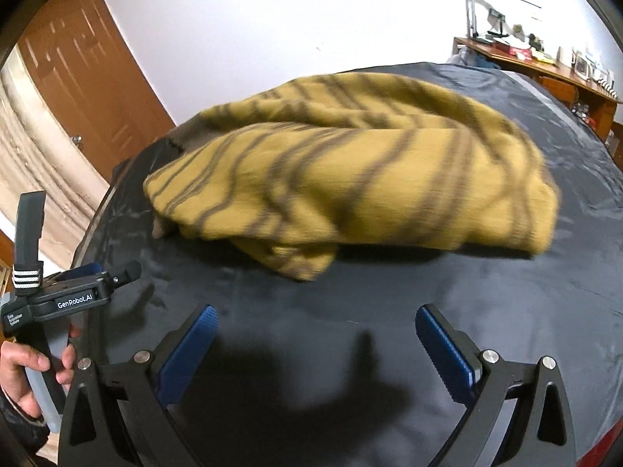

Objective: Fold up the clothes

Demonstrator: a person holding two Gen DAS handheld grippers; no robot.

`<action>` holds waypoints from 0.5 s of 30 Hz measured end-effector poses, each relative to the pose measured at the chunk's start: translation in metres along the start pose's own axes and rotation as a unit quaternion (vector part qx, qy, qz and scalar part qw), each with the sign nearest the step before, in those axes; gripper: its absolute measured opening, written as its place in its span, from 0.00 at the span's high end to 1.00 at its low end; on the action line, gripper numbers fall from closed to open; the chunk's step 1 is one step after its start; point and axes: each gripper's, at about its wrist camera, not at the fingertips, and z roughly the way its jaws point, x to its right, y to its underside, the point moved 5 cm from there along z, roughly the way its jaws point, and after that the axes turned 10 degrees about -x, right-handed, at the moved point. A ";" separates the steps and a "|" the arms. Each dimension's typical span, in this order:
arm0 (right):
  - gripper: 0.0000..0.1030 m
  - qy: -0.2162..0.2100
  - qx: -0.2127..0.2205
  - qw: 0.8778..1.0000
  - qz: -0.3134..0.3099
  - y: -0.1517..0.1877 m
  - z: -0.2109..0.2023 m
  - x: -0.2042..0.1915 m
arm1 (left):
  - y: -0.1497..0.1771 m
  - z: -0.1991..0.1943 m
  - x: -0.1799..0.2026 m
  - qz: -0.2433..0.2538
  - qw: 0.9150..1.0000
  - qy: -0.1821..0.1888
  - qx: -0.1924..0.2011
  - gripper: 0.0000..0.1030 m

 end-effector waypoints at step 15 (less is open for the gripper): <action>0.00 -0.056 0.013 0.997 0.043 0.020 -0.046 0.116 | 0.003 -0.029 0.054 -0.031 0.999 -0.011 0.007 0.00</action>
